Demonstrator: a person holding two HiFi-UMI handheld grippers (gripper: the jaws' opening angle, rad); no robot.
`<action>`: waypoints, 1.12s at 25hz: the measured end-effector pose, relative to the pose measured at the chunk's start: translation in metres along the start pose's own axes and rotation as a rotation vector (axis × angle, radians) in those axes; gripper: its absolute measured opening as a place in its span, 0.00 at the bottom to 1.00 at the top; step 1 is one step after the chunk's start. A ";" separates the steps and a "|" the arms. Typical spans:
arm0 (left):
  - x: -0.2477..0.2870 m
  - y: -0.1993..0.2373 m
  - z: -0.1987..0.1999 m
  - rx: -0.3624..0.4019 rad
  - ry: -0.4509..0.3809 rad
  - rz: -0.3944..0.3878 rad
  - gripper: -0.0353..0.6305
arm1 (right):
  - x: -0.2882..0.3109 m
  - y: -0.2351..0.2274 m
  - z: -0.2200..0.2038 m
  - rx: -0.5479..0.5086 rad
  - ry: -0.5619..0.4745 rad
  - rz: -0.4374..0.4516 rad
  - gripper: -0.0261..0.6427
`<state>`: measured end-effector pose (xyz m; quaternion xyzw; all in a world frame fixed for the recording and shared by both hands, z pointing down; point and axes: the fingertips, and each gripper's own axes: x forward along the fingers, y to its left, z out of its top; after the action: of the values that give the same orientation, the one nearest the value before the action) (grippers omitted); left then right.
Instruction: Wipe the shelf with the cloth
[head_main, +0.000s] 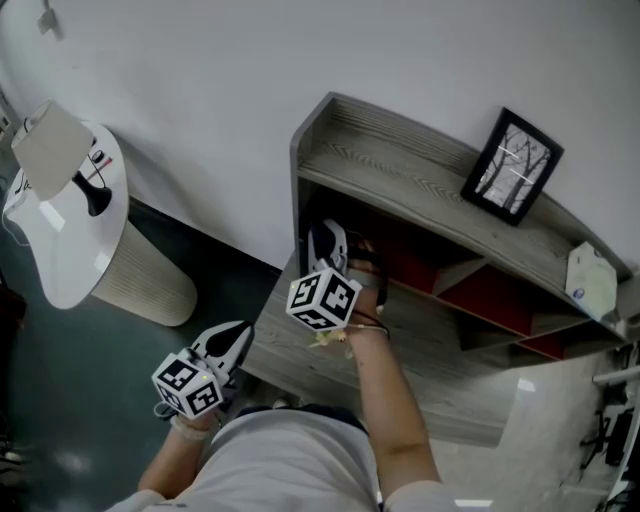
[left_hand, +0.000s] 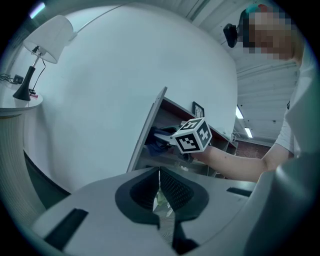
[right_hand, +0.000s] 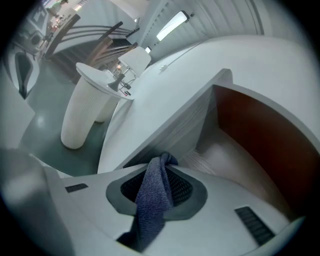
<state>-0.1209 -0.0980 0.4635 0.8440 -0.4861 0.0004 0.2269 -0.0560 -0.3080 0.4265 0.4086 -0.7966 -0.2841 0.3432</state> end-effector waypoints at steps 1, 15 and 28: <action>0.001 0.000 0.000 0.001 0.001 -0.006 0.08 | -0.004 -0.007 -0.004 0.012 0.015 -0.025 0.15; 0.038 -0.031 -0.010 0.016 0.076 -0.167 0.08 | -0.095 -0.087 -0.109 0.067 0.294 -0.417 0.15; 0.054 -0.052 -0.018 0.036 0.124 -0.245 0.08 | -0.144 -0.091 -0.169 0.203 0.400 -0.545 0.15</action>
<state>-0.0456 -0.1136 0.4717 0.8992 -0.3644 0.0339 0.2398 0.1790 -0.2614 0.4168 0.6858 -0.5993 -0.1991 0.3617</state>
